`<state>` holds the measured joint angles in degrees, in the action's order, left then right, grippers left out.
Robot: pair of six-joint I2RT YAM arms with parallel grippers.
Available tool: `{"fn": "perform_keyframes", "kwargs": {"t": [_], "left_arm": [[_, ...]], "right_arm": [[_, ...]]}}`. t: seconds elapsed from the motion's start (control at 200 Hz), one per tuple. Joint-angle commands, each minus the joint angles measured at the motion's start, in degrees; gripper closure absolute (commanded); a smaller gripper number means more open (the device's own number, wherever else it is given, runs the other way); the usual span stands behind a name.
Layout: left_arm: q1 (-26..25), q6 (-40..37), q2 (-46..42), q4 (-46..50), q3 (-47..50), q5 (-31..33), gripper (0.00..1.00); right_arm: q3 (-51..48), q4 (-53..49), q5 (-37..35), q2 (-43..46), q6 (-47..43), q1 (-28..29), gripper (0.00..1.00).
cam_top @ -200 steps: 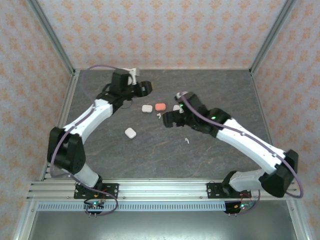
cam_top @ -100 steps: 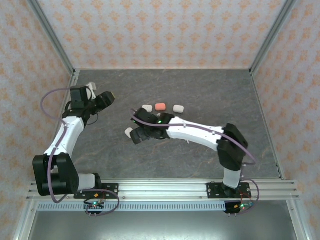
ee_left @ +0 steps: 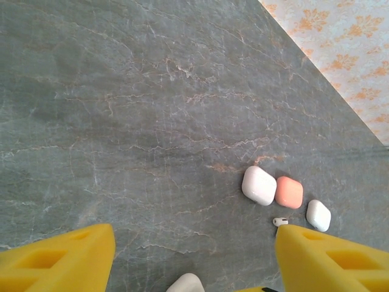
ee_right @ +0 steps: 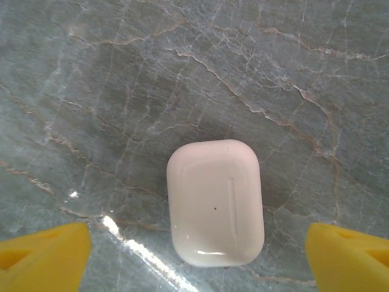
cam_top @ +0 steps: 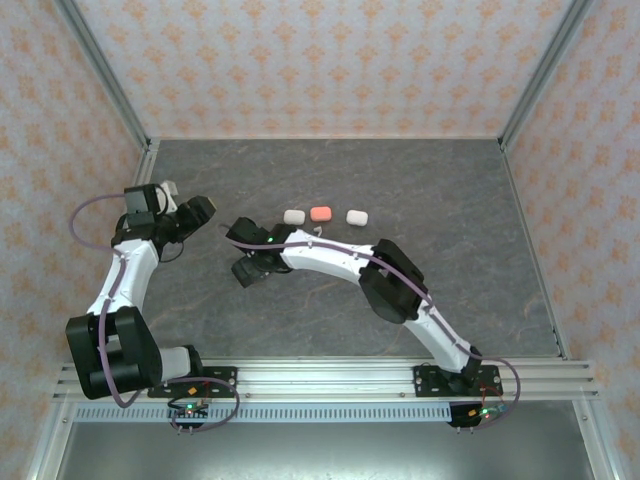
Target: Insert wireless bluetooth earbuds into charging case
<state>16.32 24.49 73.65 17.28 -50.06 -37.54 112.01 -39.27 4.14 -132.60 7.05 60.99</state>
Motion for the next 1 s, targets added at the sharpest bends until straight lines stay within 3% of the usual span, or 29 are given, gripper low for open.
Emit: {"fn": "perform_keyframes", "kwargs": {"t": [0.0, 0.671, 0.816, 0.996], "left_arm": [[0.6, -1.5, -0.8, 1.8, 0.6, -1.3, 0.30], [0.6, -1.4, -0.7, 2.4, 0.5, -1.7, 0.29], [0.5, -1.7, -0.7, 2.7, -0.2, -5.0, 0.30], [-0.3, -1.6, -1.9, 0.6, -0.9, -16.1, 0.33]], "right_arm": [[2.7, -2.4, 0.6, -2.1, -0.1, -1.5, 0.12], [1.7, -6.4, 3.0, -4.3, -4.3, -1.8, 0.50], [-3.8, -2.9, 1.4, 1.9, -6.9, -2.1, 0.54], [-20.2, 9.7, 1.4, 18.6, -14.1, -4.0, 0.54]]}}
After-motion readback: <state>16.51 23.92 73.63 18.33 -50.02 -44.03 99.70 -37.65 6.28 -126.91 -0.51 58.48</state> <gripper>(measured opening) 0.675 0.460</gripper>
